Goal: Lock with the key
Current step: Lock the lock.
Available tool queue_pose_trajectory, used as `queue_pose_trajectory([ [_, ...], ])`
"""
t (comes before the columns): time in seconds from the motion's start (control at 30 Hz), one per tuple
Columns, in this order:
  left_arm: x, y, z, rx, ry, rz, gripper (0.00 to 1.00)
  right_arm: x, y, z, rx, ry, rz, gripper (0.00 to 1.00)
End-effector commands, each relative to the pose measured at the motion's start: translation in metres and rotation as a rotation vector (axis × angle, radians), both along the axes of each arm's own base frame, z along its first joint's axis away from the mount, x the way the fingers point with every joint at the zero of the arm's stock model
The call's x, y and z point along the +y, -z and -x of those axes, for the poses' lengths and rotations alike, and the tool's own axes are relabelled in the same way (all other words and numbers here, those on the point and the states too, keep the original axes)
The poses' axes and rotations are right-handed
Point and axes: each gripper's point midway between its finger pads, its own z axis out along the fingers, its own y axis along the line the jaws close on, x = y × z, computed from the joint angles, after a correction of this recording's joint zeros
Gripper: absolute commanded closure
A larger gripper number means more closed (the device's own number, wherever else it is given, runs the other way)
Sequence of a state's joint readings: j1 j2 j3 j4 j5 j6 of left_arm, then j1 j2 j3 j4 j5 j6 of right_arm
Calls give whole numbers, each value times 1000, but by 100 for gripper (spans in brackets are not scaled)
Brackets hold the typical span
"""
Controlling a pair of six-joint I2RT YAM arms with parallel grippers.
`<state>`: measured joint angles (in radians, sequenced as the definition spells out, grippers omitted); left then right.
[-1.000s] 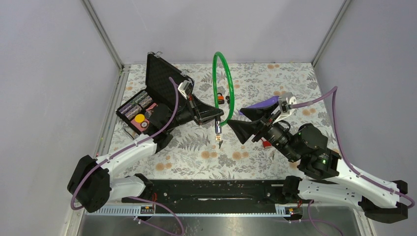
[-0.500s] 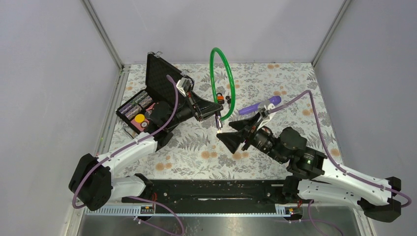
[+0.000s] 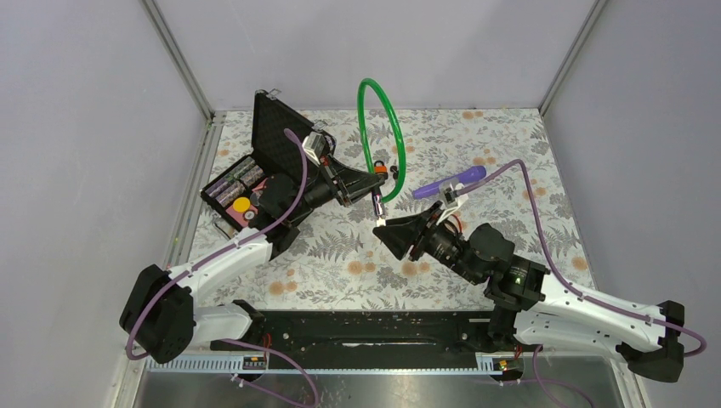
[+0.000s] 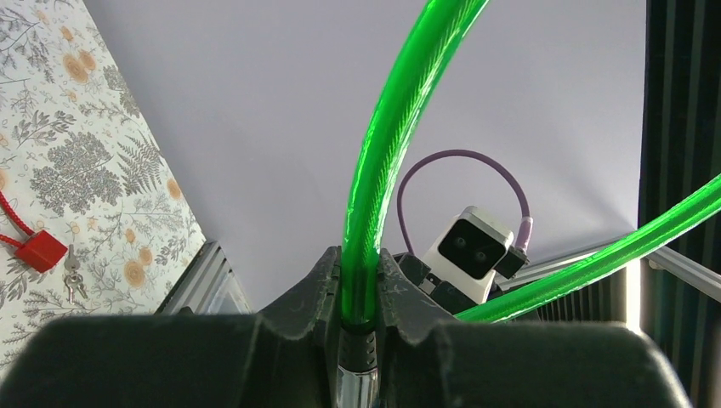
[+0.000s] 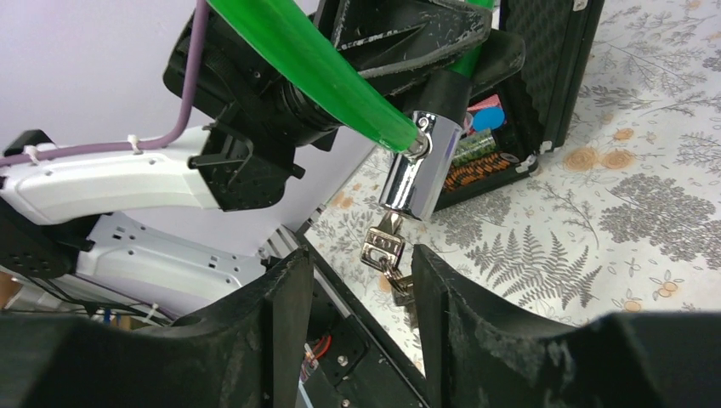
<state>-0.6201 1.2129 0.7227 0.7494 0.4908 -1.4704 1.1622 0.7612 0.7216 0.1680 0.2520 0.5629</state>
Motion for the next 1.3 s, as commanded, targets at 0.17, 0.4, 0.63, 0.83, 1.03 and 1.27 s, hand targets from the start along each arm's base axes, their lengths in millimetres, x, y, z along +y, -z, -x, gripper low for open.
queue_pose_trajectory([
  [0.17, 10, -58, 5, -135, -22, 115, 100, 1, -31, -8, 22, 46, -132, 56],
  [0.4, 10, -59, 6, -130, -18, 117, 100, 3, -28, -9, 33, 43, -129, 64],
  [0.63, 11, -58, 6, -127, -25, 108, 100, 0, -25, -18, 36, 89, -121, 75],
  [0.83, 9, -48, 1, -92, -42, 46, 100, 3, -19, -24, 5, 101, -37, 92],
  [1.03, 15, -32, -7, -70, -113, -54, 100, -3, -1, -33, -42, 139, 128, 100],
  [1.27, 22, -16, -16, -62, -194, -186, 100, -17, 23, -46, -117, 191, 376, 100],
])
